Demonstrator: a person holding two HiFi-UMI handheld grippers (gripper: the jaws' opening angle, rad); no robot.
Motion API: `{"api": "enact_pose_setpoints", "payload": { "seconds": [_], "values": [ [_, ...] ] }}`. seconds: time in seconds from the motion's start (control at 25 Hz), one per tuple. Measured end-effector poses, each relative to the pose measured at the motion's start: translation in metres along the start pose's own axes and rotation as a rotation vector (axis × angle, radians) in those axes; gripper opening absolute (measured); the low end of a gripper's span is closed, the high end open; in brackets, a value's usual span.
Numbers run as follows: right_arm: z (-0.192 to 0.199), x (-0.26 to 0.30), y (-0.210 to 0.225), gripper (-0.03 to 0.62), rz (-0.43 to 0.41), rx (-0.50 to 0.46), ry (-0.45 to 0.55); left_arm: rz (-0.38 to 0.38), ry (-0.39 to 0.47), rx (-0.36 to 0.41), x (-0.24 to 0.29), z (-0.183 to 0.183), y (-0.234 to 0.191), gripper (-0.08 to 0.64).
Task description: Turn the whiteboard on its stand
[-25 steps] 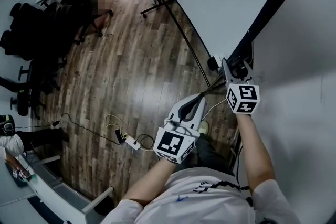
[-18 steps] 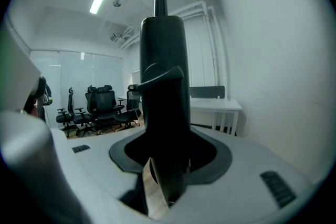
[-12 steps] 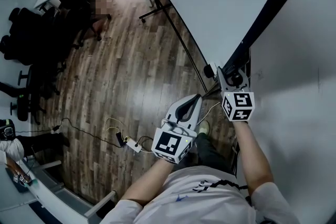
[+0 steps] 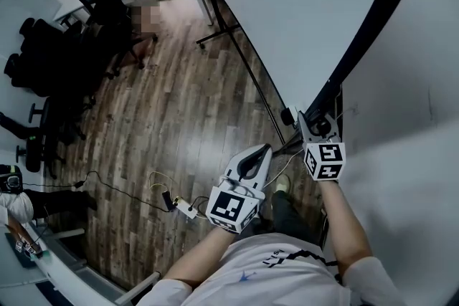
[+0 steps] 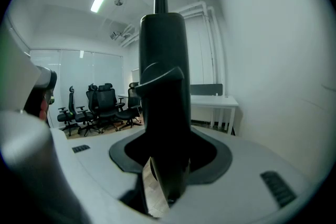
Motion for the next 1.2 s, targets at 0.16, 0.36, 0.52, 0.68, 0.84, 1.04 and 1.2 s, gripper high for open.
{"api": "enact_pose_setpoints", "payload": {
  "seconds": [0.16,0.36,0.52,0.68,0.84,1.04,1.2],
  "values": [
    [0.009,-0.018,-0.010,0.184,0.003,0.006,-0.006,0.007,-0.003,0.007,-0.018,0.005,0.008,0.012],
    [0.020,-0.037,-0.020,0.184,0.015,0.011,-0.015,0.027,0.002,0.024,-0.039,0.007,0.022,0.012],
    [0.022,-0.053,-0.026,0.184,0.019,0.014,-0.018,0.035,0.003,0.034,-0.055,0.005,0.031,0.012],
    [0.025,-0.065,-0.032,0.184,0.022,0.013,-0.024,0.044,0.002,0.040,-0.069,0.005,0.036,0.012],
    [0.034,-0.076,-0.038,0.184,0.017,0.012,-0.034,0.061,0.002,0.043,-0.074,0.011,0.041,0.012],
    [0.041,-0.099,-0.047,0.184,0.013,0.012,-0.045,0.081,0.014,0.039,-0.078,0.009,0.049,0.012],
    [0.046,-0.112,-0.053,0.184,0.006,0.011,-0.051,0.089,0.020,0.036,-0.079,0.009,0.052,0.012]
  ]
}}
Point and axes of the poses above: the fingertips, and each gripper's own axes: x forward along the fingers, y to its right, z out of its underside, the point moved 3 cm from there along -x, backward along the fingers
